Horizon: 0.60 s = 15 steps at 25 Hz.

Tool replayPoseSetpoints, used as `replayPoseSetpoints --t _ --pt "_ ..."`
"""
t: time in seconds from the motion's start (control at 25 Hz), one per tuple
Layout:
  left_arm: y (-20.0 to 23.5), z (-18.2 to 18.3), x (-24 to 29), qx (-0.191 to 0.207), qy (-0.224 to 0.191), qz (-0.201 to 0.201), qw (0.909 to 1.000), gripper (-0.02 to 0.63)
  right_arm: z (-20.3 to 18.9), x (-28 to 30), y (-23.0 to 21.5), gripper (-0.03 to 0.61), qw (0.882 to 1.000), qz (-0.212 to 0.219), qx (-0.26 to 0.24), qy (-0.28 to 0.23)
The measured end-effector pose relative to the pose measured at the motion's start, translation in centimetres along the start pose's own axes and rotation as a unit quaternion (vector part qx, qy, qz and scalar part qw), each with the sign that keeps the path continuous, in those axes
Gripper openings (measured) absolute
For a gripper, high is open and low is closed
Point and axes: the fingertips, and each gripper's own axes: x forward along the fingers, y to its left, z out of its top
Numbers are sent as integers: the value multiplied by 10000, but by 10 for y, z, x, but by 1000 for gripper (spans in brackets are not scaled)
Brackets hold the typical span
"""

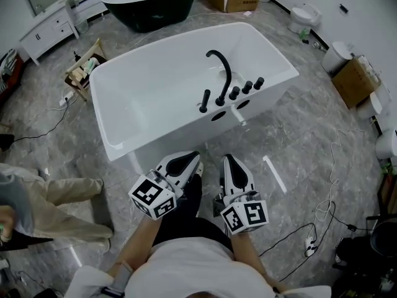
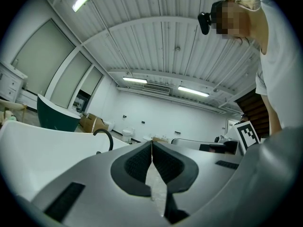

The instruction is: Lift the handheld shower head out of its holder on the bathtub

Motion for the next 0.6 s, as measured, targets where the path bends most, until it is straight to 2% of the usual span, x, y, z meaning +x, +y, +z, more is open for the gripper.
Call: replayPoseSetpoints --t 0.32,0.6 --pt "27 8 35 -32 12 -41 10000 12 4 31 -26 20 9999 -88 -7 73" --pt "57 20 67 -31 -70 9 10000 12 11 70 -46 20 9999 14 -92 90"
